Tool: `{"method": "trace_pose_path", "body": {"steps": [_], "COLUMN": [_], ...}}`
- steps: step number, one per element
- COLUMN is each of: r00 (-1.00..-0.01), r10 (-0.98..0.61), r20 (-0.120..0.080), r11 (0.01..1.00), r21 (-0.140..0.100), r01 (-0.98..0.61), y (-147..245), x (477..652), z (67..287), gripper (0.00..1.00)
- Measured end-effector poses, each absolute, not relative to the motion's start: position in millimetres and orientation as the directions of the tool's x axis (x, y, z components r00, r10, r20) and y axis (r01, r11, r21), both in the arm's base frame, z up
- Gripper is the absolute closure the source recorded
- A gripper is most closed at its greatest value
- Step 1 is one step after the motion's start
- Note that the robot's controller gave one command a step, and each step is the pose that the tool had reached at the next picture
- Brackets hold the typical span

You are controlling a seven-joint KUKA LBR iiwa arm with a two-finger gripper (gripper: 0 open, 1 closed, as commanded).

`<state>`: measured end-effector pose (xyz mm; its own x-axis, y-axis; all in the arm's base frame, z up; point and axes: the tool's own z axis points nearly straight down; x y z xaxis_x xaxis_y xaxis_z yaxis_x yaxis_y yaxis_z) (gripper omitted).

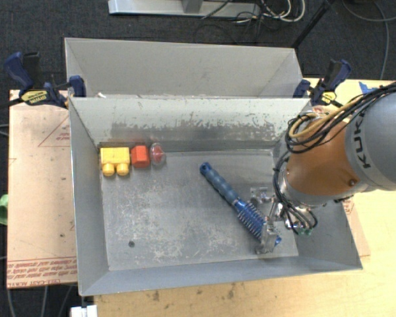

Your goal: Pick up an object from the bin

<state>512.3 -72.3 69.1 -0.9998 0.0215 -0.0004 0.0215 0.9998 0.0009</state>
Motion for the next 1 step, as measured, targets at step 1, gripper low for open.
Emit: {"method": "trace_pose_path", "body": {"steps": [1], "r00": [-1.000], "r10": [0.022], "r20": [0.000], "r11": [1.000], "r21": [0.001], "r01": [0.022], "y": [-72.2], "x": [512.6], "z": [68.8], "gripper": [0.00]}}
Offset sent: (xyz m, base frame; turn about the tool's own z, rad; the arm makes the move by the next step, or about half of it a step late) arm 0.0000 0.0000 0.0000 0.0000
